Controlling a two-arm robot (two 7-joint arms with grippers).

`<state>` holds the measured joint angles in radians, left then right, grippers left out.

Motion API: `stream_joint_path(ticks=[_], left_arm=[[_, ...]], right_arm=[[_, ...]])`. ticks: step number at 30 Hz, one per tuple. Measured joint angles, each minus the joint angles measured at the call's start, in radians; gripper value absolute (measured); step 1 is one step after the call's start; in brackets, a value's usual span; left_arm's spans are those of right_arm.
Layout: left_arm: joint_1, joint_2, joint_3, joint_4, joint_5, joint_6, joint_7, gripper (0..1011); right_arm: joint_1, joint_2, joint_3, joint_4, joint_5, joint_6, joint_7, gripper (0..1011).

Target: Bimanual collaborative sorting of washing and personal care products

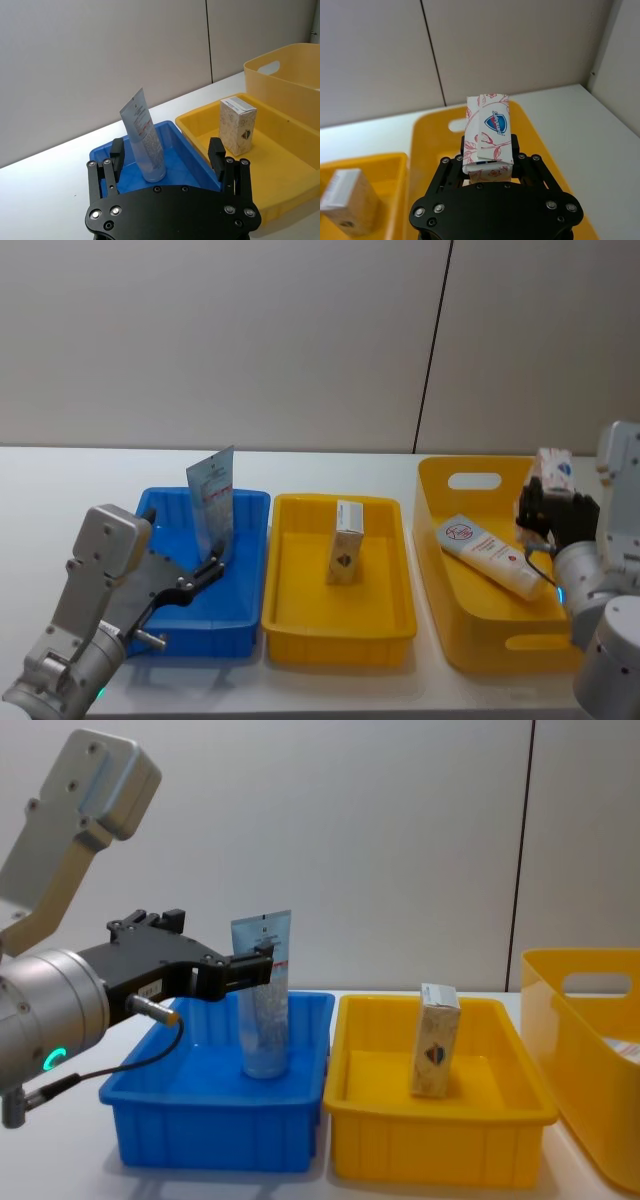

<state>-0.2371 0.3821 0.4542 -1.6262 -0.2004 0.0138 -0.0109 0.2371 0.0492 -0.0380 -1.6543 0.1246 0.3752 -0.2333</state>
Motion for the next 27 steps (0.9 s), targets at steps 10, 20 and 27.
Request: stream_joint_path(ticks=[10,20,27], left_arm=[[0.0,0.0,0.0,0.0,0.0,0.0,0.0,1002],[0.0,0.0,0.0,0.0,0.0,0.0,0.0,1001],[0.0,0.0,0.0,0.0,0.0,0.0,0.0,1001]], right_arm=[[0.002,0.025,0.0,0.056,-0.043,0.092,-0.018,377],[0.009,0.042,-0.006,0.109,-0.075,0.144,-0.027,482],[0.011,0.048,-0.008,0.127,-0.086,0.162,-0.03,724]])
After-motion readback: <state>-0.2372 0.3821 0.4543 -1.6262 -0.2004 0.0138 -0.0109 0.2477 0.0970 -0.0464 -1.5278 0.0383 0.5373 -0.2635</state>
